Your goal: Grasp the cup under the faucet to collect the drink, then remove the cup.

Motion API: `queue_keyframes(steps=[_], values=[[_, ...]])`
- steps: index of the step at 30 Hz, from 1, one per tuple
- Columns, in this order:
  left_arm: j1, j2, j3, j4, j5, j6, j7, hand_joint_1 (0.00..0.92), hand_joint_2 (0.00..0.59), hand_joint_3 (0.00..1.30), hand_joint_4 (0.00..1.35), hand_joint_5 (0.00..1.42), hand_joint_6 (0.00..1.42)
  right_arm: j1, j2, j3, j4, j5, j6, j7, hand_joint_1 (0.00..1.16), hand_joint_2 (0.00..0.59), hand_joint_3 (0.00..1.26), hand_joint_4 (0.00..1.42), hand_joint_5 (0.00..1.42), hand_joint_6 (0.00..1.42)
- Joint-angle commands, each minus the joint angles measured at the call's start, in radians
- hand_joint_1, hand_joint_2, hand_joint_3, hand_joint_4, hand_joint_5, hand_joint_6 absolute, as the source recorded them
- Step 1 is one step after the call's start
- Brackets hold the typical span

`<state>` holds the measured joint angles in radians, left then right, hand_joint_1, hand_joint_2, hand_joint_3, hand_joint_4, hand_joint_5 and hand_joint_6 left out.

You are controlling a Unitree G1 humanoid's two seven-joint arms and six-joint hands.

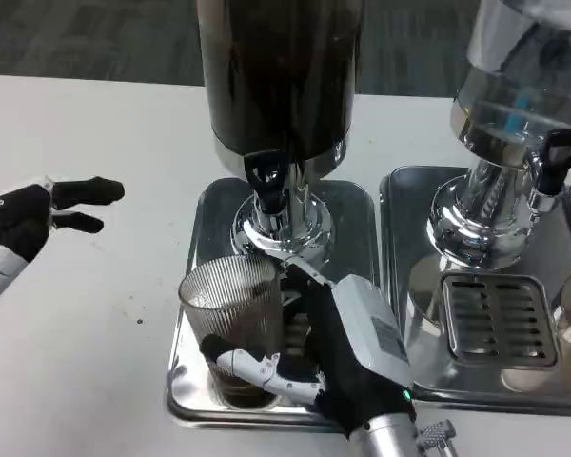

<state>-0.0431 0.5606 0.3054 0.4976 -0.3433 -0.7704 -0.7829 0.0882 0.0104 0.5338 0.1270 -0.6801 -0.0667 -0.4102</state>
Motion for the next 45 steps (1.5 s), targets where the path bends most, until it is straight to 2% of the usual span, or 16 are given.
queue_keyframes(steps=[1,7,23,45], values=[[0.001,0.014,0.006,0.01,0.011,-0.001,0.006,0.0,0.159,0.4,0.28,0.25,0.39,0.02,0.002,-0.012,0.028,0.02,-0.039,-0.033,0.64,0.226,0.37,0.55,0.8,1.14],[-0.002,0.012,0.004,0.016,0.014,-0.001,0.006,0.0,0.159,0.4,0.28,0.25,0.39,0.028,0.002,-0.026,0.038,0.026,-0.076,-0.069,0.64,0.234,0.41,0.58,0.84,1.19],[-0.013,0.013,0.002,0.032,0.012,-0.002,0.001,0.0,0.158,0.39,0.28,0.25,0.4,0.044,0.001,-0.072,0.054,0.054,-0.178,-0.143,0.64,0.234,0.44,0.62,0.87,1.21],[-0.029,0.008,-0.009,0.052,0.015,-0.006,-0.003,0.0,0.155,0.38,0.27,0.25,0.41,0.115,-0.006,-0.136,-0.041,0.076,-0.224,-0.15,0.65,0.239,0.47,0.67,0.88,1.22]])
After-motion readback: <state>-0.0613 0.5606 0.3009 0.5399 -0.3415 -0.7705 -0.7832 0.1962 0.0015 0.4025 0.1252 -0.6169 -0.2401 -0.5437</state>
